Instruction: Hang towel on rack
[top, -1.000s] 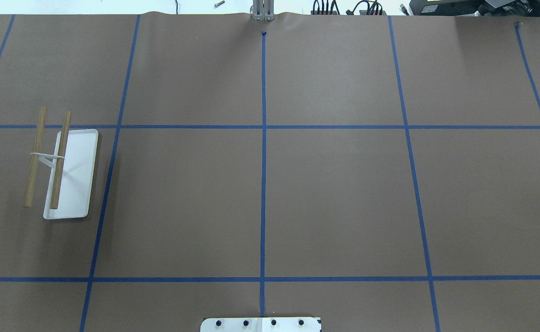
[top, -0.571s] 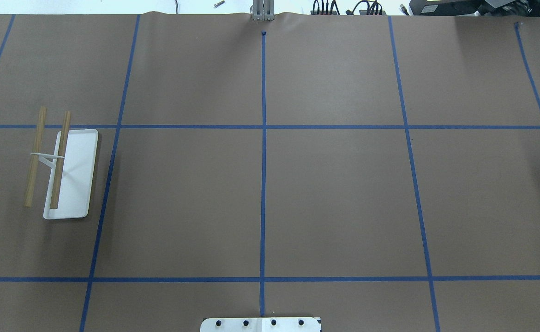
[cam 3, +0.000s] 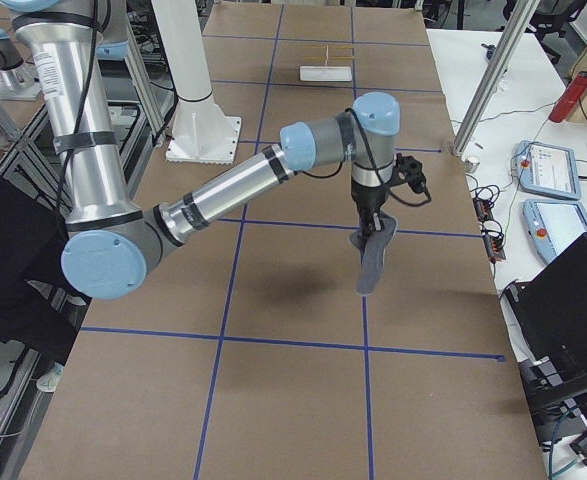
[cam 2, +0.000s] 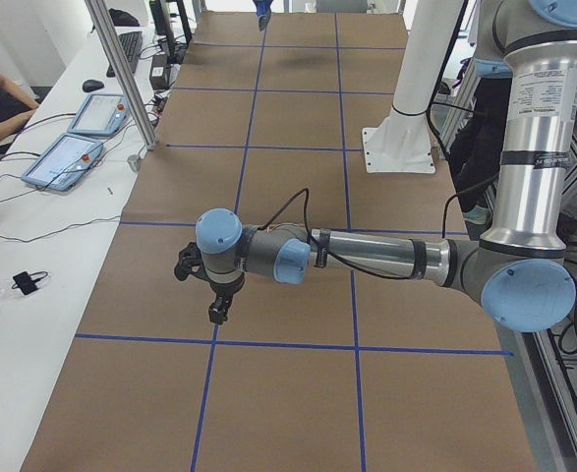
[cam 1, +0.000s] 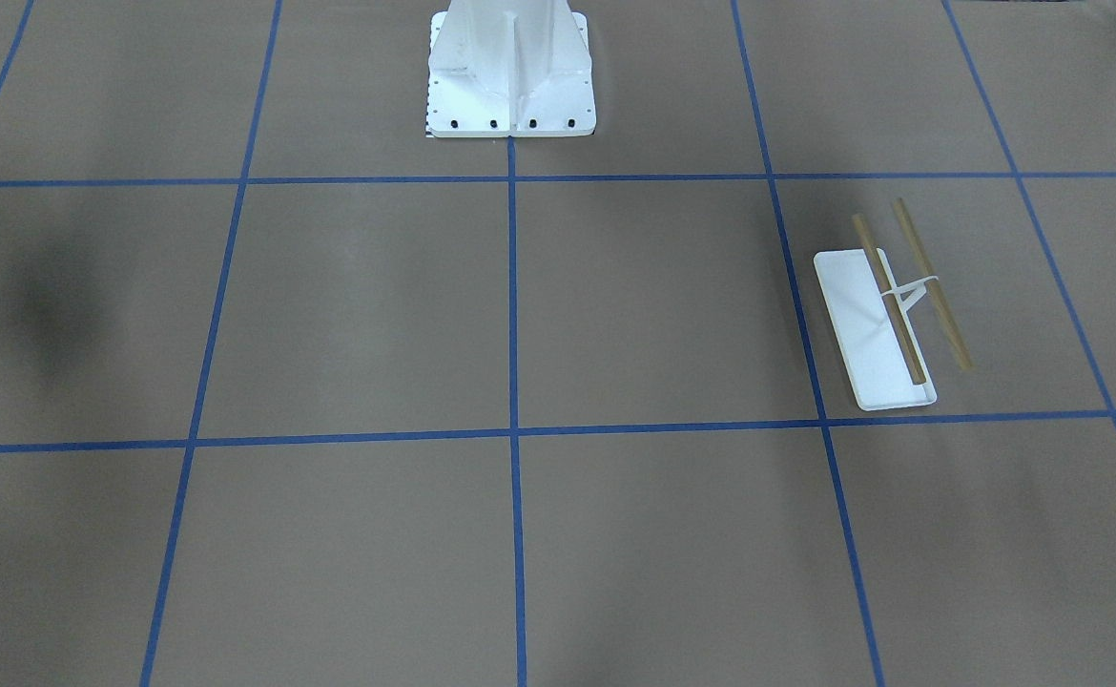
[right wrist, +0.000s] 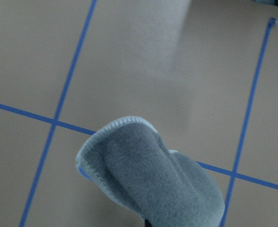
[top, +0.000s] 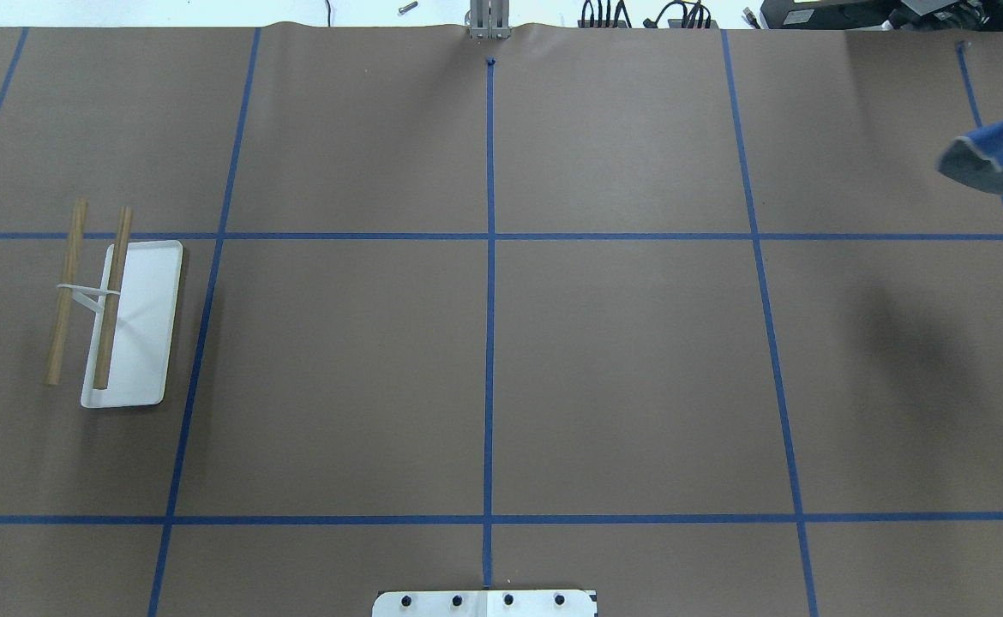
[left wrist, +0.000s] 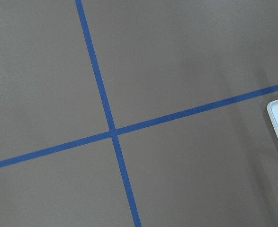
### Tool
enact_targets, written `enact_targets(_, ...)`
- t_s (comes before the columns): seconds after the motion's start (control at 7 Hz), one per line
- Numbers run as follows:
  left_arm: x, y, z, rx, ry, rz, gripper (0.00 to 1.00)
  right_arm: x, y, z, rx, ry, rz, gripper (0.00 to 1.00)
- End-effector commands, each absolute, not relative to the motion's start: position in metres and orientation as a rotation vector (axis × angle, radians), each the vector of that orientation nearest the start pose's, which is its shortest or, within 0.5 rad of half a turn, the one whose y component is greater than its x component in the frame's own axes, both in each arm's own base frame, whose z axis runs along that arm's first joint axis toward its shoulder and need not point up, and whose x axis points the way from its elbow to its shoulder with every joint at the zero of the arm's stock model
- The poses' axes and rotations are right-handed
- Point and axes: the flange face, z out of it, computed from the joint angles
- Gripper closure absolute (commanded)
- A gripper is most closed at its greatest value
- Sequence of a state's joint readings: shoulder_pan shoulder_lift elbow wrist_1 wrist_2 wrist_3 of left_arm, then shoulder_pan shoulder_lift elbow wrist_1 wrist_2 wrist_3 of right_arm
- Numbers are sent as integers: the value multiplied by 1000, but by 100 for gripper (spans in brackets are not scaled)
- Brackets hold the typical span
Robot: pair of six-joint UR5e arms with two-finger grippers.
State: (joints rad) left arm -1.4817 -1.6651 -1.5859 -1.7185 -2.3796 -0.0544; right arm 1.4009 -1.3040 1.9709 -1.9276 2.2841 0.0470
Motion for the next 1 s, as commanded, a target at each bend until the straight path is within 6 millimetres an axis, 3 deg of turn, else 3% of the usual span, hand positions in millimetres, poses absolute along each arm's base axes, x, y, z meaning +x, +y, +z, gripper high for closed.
enact_targets(0.0,48,-597,500,123,899,-48,2,-121,-524,282,212,-814,-207,100)
enact_targets(0.14,88,-620,442,87,964,-110,2,-156,-509,252,197,-843,-172,100)
enact_targets(0.29,148,-633,376,37,1023,-156,2,-181,-492,231,212,-849,-186,100)
enact_targets(0.43,227,-622,325,-18,1082,-170,2,-199,-481,216,211,-861,-171,100)
enact_targets(0.86,340,-598,174,-145,1225,-362,2,-264,-431,183,288,-907,-131,100)
